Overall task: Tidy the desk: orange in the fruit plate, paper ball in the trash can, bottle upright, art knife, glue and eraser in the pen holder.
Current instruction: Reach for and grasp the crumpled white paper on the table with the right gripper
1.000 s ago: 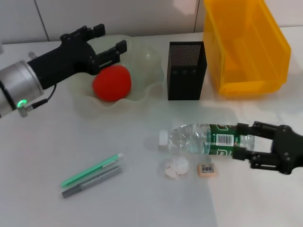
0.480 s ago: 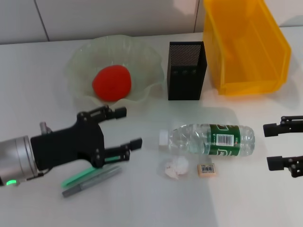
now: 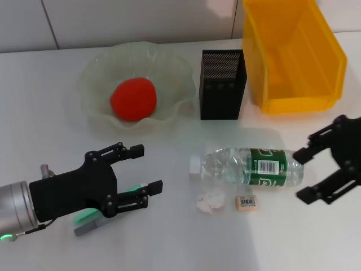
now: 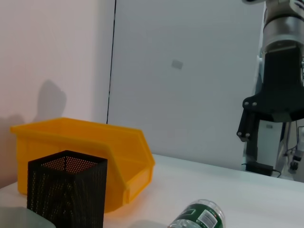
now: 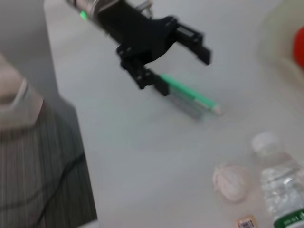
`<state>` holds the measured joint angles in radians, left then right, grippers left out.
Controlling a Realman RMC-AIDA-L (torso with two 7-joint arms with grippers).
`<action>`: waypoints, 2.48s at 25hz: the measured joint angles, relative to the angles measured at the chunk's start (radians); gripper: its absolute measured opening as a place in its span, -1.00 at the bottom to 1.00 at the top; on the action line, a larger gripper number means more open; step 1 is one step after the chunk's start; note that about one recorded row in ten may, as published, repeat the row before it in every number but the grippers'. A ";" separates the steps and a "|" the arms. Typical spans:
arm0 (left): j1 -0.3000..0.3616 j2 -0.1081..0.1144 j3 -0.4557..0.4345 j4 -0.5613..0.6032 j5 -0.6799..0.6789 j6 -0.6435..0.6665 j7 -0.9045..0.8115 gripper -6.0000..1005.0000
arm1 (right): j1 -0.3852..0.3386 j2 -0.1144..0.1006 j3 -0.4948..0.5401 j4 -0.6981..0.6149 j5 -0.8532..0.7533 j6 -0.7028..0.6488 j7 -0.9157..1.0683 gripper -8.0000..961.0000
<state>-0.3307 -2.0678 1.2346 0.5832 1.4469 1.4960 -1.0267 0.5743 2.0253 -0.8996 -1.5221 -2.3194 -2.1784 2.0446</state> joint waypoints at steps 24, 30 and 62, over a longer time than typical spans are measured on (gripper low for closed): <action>0.013 0.001 0.000 -0.001 0.002 -0.004 -0.024 0.61 | 0.062 0.063 -0.741 0.022 -0.208 0.454 0.416 0.64; 0.006 0.002 0.001 -0.001 0.002 -0.003 -0.024 0.61 | 0.065 0.064 -0.793 0.085 -0.218 0.543 0.455 0.64; -0.001 0.000 0.001 0.000 0.003 -0.003 -0.024 0.61 | 0.099 0.063 -0.852 0.245 -0.152 0.706 0.462 0.48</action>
<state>-0.3313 -2.0678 1.2359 0.5829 1.4495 1.4925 -1.0507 0.6732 2.0883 -1.7517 -1.2768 -2.4711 -1.4720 2.5062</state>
